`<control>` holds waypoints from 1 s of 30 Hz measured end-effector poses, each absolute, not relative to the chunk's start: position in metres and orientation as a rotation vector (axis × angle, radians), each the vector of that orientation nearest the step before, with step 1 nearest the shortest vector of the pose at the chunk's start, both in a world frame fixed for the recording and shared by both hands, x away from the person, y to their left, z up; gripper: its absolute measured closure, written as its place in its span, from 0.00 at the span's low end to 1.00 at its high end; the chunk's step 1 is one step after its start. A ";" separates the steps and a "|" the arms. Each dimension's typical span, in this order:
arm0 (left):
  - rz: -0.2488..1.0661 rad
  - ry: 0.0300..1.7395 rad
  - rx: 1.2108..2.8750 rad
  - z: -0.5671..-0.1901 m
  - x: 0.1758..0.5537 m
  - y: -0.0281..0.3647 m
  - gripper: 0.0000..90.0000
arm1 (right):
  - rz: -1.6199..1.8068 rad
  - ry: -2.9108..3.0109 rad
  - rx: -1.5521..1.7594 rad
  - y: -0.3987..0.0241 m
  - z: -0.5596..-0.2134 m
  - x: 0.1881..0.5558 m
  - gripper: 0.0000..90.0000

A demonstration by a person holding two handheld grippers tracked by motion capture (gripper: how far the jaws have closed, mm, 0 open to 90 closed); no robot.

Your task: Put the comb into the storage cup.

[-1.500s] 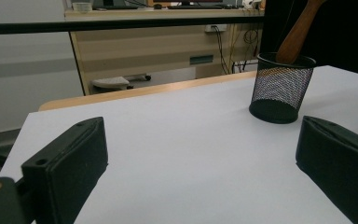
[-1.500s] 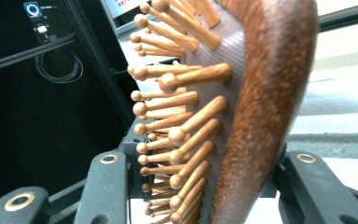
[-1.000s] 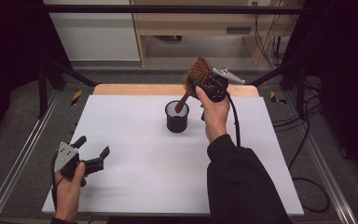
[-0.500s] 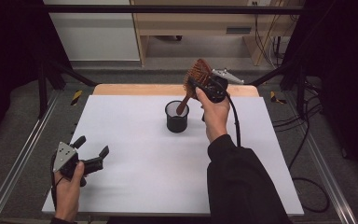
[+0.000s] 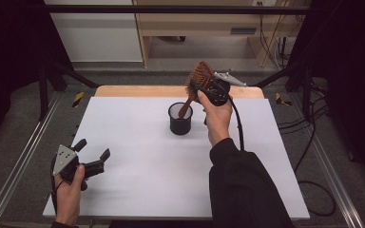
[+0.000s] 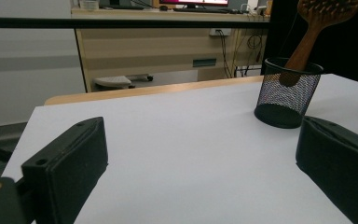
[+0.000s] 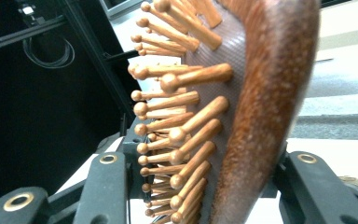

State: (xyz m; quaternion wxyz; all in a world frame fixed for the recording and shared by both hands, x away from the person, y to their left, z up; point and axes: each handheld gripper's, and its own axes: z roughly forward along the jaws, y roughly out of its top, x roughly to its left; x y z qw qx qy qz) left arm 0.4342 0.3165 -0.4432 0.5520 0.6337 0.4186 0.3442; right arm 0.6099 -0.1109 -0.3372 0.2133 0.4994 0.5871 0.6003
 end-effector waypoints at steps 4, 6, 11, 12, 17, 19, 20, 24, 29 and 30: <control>0.817 0.997 1.485 -0.443 0.434 0.319 0.03 | 1.658 1.639 1.393 -0.111 -0.342 0.610 0.57; 0.814 0.996 1.485 -0.443 0.434 0.319 0.03 | 1.651 1.639 1.399 -0.110 -0.344 0.611 0.57; 0.813 0.984 1.498 -0.443 0.434 0.316 0.03 | 1.662 1.631 1.408 -0.106 -0.346 0.613 0.57; 0.812 0.985 1.501 -0.443 0.434 0.316 0.03 | 1.664 1.632 1.411 -0.105 -0.346 0.613 0.57; 0.814 0.977 1.505 -0.442 0.434 0.315 0.03 | 1.653 1.651 1.404 -0.102 -0.348 0.613 0.57; 0.812 0.975 1.509 -0.443 0.434 0.314 0.03 | 1.651 1.656 1.402 -0.102 -0.349 0.613 0.57; 0.812 0.975 1.510 -0.443 0.434 0.314 0.03 | 1.655 1.655 1.402 -0.102 -0.350 0.613 0.57; 0.812 0.972 1.512 -0.442 0.434 0.314 0.03 | 1.652 1.663 1.399 -0.102 -0.352 0.612 0.57; 0.811 0.973 1.512 -0.443 0.434 0.314 0.03 | 1.655 1.671 1.407 -0.098 -0.356 0.611 0.57; 0.810 0.972 1.513 -0.443 0.434 0.314 0.03 | 1.653 1.675 1.403 -0.097 -0.357 0.612 0.57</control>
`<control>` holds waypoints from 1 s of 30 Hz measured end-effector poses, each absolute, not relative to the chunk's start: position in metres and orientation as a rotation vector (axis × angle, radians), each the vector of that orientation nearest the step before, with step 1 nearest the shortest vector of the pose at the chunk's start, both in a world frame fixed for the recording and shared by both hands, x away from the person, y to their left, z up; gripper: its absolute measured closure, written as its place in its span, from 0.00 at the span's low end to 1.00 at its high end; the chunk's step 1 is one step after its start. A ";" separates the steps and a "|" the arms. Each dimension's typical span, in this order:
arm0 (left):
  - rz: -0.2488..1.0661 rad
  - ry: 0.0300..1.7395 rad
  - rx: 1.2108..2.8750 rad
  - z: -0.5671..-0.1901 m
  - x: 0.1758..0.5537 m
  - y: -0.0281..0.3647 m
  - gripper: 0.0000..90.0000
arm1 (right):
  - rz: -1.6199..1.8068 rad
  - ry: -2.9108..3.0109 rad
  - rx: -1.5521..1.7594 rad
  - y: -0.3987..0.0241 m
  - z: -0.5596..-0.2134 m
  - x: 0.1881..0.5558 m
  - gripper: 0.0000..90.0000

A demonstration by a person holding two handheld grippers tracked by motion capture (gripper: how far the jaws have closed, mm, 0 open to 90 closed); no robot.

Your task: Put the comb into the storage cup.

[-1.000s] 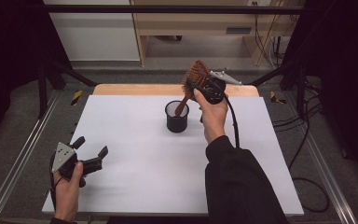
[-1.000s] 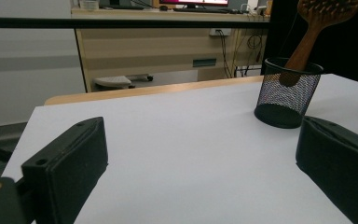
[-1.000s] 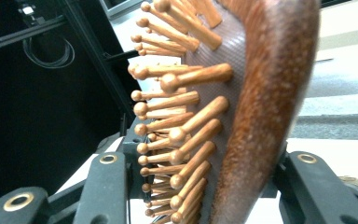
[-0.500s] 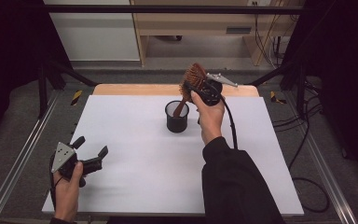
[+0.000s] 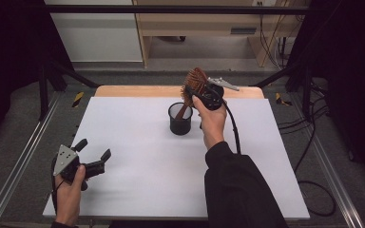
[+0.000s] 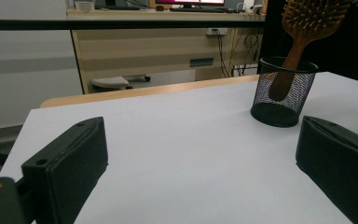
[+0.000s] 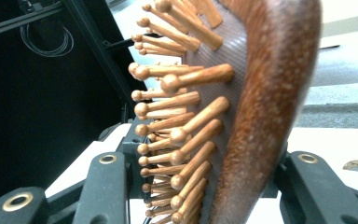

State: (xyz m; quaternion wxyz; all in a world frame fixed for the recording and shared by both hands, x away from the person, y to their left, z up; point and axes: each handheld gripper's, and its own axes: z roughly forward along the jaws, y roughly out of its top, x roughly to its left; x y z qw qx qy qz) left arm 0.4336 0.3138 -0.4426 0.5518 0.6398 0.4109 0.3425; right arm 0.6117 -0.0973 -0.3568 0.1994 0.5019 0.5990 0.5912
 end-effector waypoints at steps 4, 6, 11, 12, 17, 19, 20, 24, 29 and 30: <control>0.810 0.974 1.514 -0.443 0.434 0.314 0.03 | 1.650 1.684 1.407 -0.095 -0.360 0.614 0.57; 0.807 0.975 1.513 -0.443 0.434 0.314 0.03 | 1.653 1.687 1.414 -0.094 -0.362 0.614 0.57; 0.807 0.974 1.513 -0.443 0.434 0.314 0.03 | 1.648 1.697 1.412 -0.091 -0.364 0.615 0.57; 0.807 0.974 1.515 -0.443 0.434 0.314 0.03 | 1.652 1.699 1.414 -0.091 -0.364 0.615 0.57; 0.808 0.973 1.515 -0.443 0.434 0.314 0.03 | 1.642 1.713 1.415 -0.088 -0.366 0.615 0.57; 0.806 0.975 1.514 -0.443 0.434 0.314 0.03 | 1.644 1.711 1.417 -0.087 -0.367 0.615 0.57; 0.806 0.975 1.515 -0.443 0.434 0.314 0.03 | 1.644 1.711 1.419 -0.087 -0.367 0.615 0.57; 0.805 0.973 1.517 -0.443 0.434 0.314 0.03 | 1.641 1.718 1.416 -0.087 -0.368 0.616 0.57; 0.805 0.973 1.517 -0.443 0.434 0.314 0.03 | 1.637 1.721 1.418 -0.086 -0.369 0.616 0.56; 0.804 0.973 1.516 -0.443 0.434 0.314 0.03 | 1.639 1.721 1.420 -0.085 -0.370 0.616 0.56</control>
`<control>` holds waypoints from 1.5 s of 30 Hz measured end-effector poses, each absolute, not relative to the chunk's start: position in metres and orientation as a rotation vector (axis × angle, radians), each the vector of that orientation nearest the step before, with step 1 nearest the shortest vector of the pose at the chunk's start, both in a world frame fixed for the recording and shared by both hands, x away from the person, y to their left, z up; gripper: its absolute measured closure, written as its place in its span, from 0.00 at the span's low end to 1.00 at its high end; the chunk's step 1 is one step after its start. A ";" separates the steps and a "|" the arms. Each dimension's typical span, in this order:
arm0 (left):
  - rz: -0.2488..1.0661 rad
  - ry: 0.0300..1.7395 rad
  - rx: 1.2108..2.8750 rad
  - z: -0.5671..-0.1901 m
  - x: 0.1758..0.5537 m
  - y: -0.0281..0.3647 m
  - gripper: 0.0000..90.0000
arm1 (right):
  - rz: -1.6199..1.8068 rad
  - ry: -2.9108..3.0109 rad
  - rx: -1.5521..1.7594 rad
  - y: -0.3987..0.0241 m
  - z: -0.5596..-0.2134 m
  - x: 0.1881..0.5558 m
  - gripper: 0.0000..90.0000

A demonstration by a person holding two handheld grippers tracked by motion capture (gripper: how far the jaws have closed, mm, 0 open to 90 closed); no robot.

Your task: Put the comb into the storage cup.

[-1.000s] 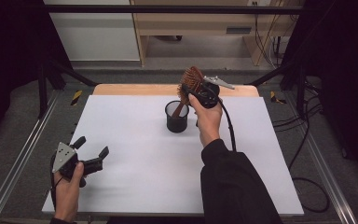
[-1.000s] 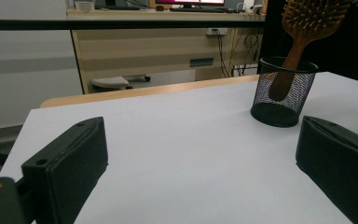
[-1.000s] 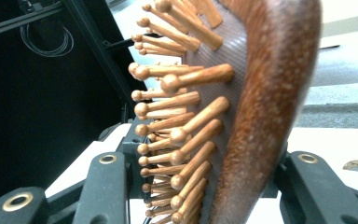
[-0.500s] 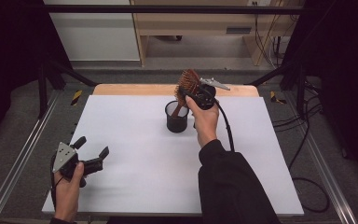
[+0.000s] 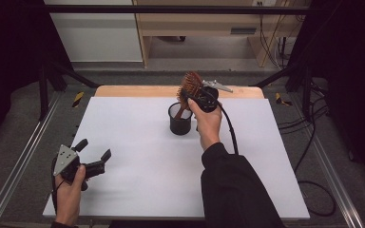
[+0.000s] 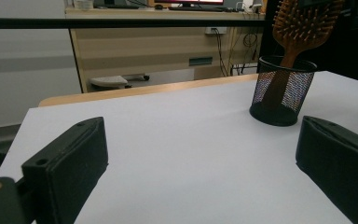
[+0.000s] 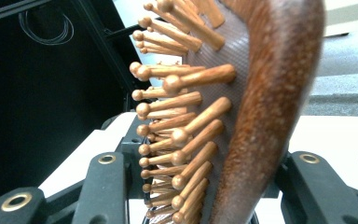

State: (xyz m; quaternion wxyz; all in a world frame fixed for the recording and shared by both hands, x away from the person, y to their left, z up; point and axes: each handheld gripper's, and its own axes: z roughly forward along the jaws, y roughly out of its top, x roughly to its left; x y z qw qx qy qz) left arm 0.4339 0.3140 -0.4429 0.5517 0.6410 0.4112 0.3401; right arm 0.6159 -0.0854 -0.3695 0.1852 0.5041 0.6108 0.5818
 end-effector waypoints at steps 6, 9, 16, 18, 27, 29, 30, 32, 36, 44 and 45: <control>0.803 0.972 1.515 -0.443 0.434 0.314 0.03 | 1.640 1.725 1.421 -0.084 -0.371 0.616 0.56; 0.803 0.971 1.517 -0.443 0.434 0.314 0.03 | 1.642 1.727 1.421 -0.083 -0.372 0.616 0.56; 0.797 0.968 1.524 -0.443 0.434 0.313 0.03 | 1.641 1.730 1.420 -0.082 -0.374 0.617 0.56; 0.796 0.969 1.523 -0.443 0.434 0.313 0.03 | 1.641 1.732 1.421 -0.082 -0.375 0.617 0.56; 0.795 0.967 1.525 -0.443 0.435 0.313 0.03 | 1.642 1.732 1.432 -0.081 -0.378 0.618 0.56; 0.795 0.966 1.525 -0.443 0.435 0.313 0.03 | 1.642 1.728 1.436 -0.082 -0.380 0.618 0.56; 0.794 0.966 1.527 -0.443 0.435 0.313 0.03 | 1.650 1.722 1.445 -0.083 -0.380 0.618 0.56; 0.793 0.966 1.525 -0.443 0.435 0.312 0.03 | 1.652 1.718 1.455 -0.085 -0.382 0.620 0.56; 0.793 0.963 1.532 -0.443 0.435 0.312 0.03 | 1.651 1.720 1.458 -0.087 -0.382 0.620 0.55; 0.792 0.960 1.535 -0.443 0.435 0.311 0.03 | 1.634 1.712 1.463 -0.090 -0.385 0.622 0.53; 0.791 0.960 1.532 -0.443 0.435 0.311 0.03 | 1.632 1.713 1.462 -0.091 -0.385 0.623 0.52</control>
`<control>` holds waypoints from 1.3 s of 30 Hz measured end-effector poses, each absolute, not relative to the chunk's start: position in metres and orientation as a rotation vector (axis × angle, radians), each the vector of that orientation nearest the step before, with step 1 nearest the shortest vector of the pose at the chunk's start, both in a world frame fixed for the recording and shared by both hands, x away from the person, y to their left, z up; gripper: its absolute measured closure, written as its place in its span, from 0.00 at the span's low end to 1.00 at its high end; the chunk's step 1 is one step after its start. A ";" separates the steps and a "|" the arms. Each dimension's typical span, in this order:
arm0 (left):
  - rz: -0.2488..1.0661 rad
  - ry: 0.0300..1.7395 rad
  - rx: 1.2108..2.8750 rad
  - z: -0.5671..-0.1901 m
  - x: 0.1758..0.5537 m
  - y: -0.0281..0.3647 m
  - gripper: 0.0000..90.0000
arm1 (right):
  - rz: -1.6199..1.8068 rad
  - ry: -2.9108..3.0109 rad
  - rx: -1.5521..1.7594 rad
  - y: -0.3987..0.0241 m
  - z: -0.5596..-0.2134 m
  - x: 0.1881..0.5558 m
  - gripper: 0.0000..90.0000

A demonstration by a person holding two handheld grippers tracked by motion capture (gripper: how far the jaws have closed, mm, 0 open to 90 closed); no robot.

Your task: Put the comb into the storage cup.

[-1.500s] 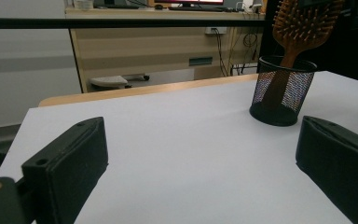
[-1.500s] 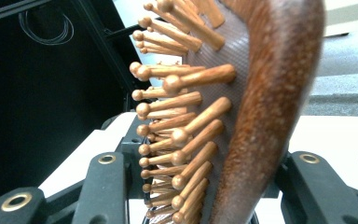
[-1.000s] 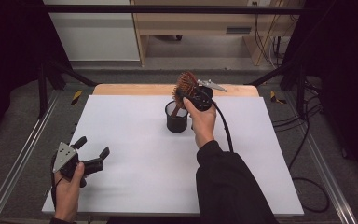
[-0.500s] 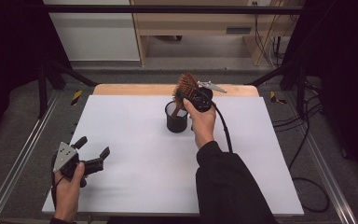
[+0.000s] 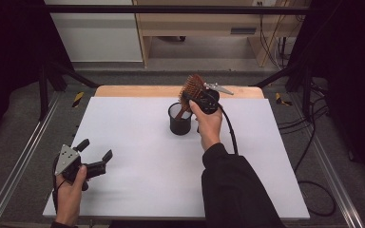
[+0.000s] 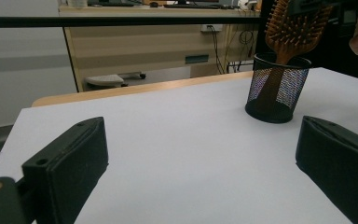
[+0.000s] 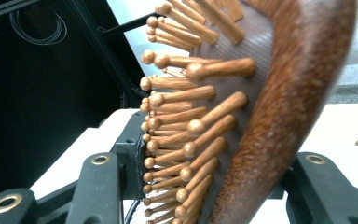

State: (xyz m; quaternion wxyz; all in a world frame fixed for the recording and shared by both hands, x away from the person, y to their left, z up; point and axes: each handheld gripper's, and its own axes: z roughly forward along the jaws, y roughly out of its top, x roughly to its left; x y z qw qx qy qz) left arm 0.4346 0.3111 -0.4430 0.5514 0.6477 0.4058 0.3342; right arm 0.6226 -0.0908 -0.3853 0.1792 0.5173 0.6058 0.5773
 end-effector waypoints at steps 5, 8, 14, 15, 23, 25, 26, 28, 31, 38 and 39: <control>0.789 0.957 1.544 -0.443 0.435 0.310 0.03 | 1.616 1.724 1.445 -0.093 -0.387 0.624 0.50; 0.789 0.953 1.546 -0.443 0.435 0.310 0.03 | 1.607 1.738 1.431 -0.095 -0.387 0.625 0.49; 0.789 0.951 1.552 -0.443 0.435 0.309 0.03 | 1.598 1.753 1.407 -0.097 -0.389 0.626 0.48; 0.789 0.950 1.551 -0.443 0.435 0.309 0.03 | 1.595 1.756 1.404 -0.098 -0.390 0.626 0.48; 0.787 0.949 1.552 -0.444 0.435 0.309 0.03 | 1.593 1.764 1.408 -0.101 -0.391 0.628 0.47; 0.788 0.948 1.552 -0.444 0.435 0.309 0.03 | 1.595 1.761 1.411 -0.101 -0.391 0.628 0.47; 0.788 0.948 1.552 -0.444 0.435 0.309 0.03 | 1.596 1.762 1.412 -0.102 -0.391 0.628 0.47; 0.788 0.949 1.552 -0.444 0.435 0.309 0.03 | 1.595 1.762 1.414 -0.102 -0.392 0.628 0.47; 0.787 0.949 1.553 -0.444 0.435 0.308 0.03 | 1.601 1.756 1.421 -0.104 -0.393 0.628 0.47; 0.786 0.949 1.554 -0.444 0.435 0.308 0.03 | 1.614 1.752 1.432 -0.108 -0.395 0.628 0.46; 0.787 0.949 1.554 -0.444 0.435 0.308 0.03 | 1.614 1.752 1.430 -0.108 -0.395 0.628 0.46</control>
